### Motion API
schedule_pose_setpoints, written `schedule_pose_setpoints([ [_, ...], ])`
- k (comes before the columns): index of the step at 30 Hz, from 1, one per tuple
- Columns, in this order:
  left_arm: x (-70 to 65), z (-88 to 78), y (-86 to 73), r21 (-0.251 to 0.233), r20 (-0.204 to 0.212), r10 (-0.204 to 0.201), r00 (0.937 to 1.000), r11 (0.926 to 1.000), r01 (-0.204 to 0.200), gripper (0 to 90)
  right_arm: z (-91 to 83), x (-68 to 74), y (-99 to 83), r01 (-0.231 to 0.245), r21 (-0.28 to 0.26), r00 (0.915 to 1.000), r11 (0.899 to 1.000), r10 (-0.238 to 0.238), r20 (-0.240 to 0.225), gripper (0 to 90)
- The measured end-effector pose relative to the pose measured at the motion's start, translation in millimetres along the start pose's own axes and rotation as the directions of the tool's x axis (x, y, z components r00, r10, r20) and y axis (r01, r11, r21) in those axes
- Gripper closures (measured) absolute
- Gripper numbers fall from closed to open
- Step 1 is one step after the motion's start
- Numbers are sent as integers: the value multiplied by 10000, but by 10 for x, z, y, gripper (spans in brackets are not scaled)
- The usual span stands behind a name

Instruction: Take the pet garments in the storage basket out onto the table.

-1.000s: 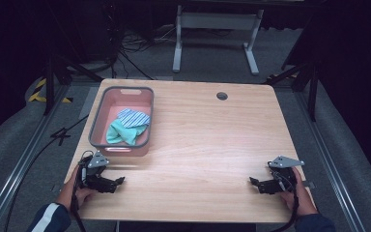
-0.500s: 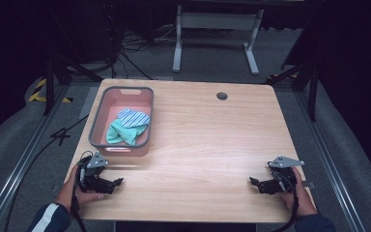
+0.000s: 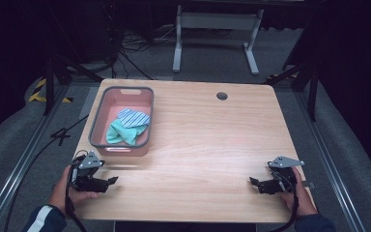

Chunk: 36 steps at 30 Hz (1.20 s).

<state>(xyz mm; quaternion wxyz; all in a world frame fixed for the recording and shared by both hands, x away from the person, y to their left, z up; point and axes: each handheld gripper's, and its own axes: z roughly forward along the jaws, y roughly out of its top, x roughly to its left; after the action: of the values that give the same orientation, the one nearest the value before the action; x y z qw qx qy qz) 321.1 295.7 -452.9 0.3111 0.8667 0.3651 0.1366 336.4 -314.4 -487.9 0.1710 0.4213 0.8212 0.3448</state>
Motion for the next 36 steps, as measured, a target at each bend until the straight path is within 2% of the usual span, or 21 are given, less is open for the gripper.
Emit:
schedule_pose_setpoints([
  [3, -7, -34, 24, 112, -295, 152, 9994, 9998, -148, 213, 0, 0, -1, 5, -9, 10000, 10000, -5, 8, 13],
  [8, -6, -98, 48, 59, -386, 143, 9992, 9999, -141, 231, -1, 1, -2, 0, -9, 10000, 10000, 0, 24, 13],
  [12, -9, -164, 76, -162, -524, 83, 9986, 9998, -92, 231, -1, 1, -2, 4, -9, 10000, 10000, -4, 25, 13],
  [13, -13, -202, 96, -340, -600, -3, 9982, 9994, -18, 231, -1, 1, -2, 1, -8, 10000, 10000, -1, 27, 13],
  [18, -7, -287, 161, -506, -776, 191, 9968, 9985, -231, 231, 0, 2, -2, -1, -14, 10000, 10000, 1, 34, 13],
  [21, -14, -335, 198, -687, -709, 90, 9974, 9975, -139, 231, -1, 2, -2, -3, -12, 10000, 10000, 3, 34, 13],
  [22, -8, -350, 211, -674, -765, 246, 9968, 9973, -298, 231, -1, 2, -2, 0, -13, 10000, 10000, 0, 35, 13],
  [27, -17, -442, 273, -880, -771, 269, 9967, 9956, -337, 224, -1, 1, -2, 1, -10, 10000, 10000, -1, 31, 13],
  [28, -10, -466, 289, -834, -838, 409, 9956, 9954, -479, 223, -1, 2, -2, -1, -12, 10000, 10000, 1, 33, 13],
  [36, 1, -536, 390, -1025, -888, 419, 9952, 9934, -510, 214, -3, 3, -5, 28, 2, 10000, 10000, -28, 54, 13],
])
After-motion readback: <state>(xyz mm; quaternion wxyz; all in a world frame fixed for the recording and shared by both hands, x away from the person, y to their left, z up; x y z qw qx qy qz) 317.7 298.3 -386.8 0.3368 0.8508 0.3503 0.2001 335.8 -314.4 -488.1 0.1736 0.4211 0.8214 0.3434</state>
